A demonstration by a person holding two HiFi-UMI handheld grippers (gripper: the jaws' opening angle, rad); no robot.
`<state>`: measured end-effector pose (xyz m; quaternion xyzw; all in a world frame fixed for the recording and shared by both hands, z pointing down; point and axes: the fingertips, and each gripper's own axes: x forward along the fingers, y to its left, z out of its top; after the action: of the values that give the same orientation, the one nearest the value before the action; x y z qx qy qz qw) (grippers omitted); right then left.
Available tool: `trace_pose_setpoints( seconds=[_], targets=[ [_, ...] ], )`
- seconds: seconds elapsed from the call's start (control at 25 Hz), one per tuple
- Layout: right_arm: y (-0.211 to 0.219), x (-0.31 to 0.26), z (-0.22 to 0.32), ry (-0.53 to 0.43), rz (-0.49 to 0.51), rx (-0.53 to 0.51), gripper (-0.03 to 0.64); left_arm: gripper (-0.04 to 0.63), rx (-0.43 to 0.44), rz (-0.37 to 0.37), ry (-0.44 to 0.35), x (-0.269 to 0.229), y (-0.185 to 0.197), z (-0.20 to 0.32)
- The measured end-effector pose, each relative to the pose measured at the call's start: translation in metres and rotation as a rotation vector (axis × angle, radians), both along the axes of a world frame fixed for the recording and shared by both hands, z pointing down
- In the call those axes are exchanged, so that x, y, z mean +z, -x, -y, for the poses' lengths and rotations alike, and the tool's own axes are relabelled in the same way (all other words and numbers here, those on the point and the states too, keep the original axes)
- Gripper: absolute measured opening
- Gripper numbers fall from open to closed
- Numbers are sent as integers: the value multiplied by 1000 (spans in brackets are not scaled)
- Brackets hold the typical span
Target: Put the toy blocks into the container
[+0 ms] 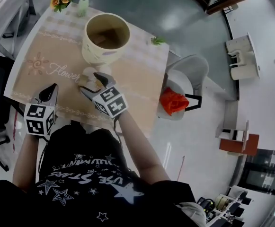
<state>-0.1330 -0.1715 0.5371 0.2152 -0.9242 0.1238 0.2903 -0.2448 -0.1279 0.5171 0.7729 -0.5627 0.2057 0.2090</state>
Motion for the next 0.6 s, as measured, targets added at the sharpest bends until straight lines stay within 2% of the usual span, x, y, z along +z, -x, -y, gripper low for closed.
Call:
trace_pose_setpoints(
  seconds=[0.28,0.6],
  targets=[
    [19,32,-1,51,-102,-132,337,11,-5,4,21,9,9,1],
    [23,53,1,35,-214,-222,342,11,-21,-1,34,14,15,5]
  ],
)
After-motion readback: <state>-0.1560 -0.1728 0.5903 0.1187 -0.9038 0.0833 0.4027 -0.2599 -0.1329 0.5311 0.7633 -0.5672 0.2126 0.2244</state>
